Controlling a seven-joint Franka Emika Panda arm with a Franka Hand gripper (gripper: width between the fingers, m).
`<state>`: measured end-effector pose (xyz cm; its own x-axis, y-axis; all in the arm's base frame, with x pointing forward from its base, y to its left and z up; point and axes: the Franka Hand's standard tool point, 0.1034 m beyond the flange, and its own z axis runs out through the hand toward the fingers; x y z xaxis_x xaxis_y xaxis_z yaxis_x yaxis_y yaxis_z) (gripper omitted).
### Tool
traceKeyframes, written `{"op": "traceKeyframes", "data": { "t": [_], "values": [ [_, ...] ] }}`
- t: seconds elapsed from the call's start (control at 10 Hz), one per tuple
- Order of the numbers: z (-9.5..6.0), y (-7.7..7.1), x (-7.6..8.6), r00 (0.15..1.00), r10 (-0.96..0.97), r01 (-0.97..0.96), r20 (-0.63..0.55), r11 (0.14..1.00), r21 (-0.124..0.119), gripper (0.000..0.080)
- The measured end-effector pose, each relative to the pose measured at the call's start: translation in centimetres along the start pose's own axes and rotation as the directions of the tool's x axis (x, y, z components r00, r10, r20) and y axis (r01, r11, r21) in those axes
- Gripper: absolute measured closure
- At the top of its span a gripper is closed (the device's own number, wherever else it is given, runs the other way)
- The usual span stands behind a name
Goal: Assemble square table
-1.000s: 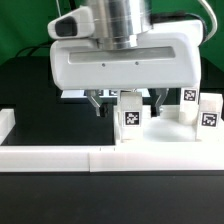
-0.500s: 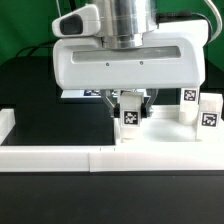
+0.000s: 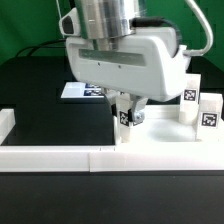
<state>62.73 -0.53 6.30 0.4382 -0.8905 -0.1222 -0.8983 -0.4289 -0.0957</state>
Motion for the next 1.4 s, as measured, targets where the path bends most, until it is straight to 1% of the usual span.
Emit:
{"op": "traceKeyframes", "data": {
  "t": [0.2, 0.3, 0.4, 0.5, 0.6, 0.7, 0.8, 0.9, 1.0, 1.1, 1.3, 1.4],
  "values": [
    [0.0, 0.2, 0.0, 0.962, 0.273, -0.273, 0.02, 0.962, 0.019, 0.0509],
    [0.0, 0.3, -0.1, 0.946, 0.322, -0.323, 0.024, 0.946, 0.025, 0.0508],
    [0.0, 0.3, -0.1, 0.934, 0.357, -0.358, 0.025, 0.934, 0.024, 0.0508],
    [0.1, 0.3, -0.1, 0.926, 0.377, -0.377, 0.025, 0.926, 0.022, 0.0405],
    [0.2, 0.3, -0.2, 0.938, 0.346, -0.346, 0.025, 0.938, 0.022, 0.0405],
    [0.1, 0.2, -0.2, 0.967, 0.255, -0.256, 0.016, 0.967, 0.021, 0.0268],
    [0.0, -0.2, -0.6, 1.0, 0.013, -0.013, 0.003, 1.0, 0.021, 0.0187],
    [0.1, -0.5, -1.1, 0.988, -0.157, 0.157, 0.003, 0.987, 0.026, 0.0187],
    [0.1, -0.4, -0.9, 0.981, -0.193, 0.193, 0.002, 0.981, 0.025, 0.0157],
    [0.1, -0.4, -0.9, 0.971, -0.237, 0.237, 0.0, 0.971, 0.024, 0.0152],
    [0.1, -0.4, -0.9, 0.912, -0.409, 0.409, -0.005, 0.912, 0.022, 0.0151],
    [-0.2, -0.6, -0.8, 0.816, -0.577, 0.577, -0.016, 0.816, -0.001, 0.0151]
  ]
}}
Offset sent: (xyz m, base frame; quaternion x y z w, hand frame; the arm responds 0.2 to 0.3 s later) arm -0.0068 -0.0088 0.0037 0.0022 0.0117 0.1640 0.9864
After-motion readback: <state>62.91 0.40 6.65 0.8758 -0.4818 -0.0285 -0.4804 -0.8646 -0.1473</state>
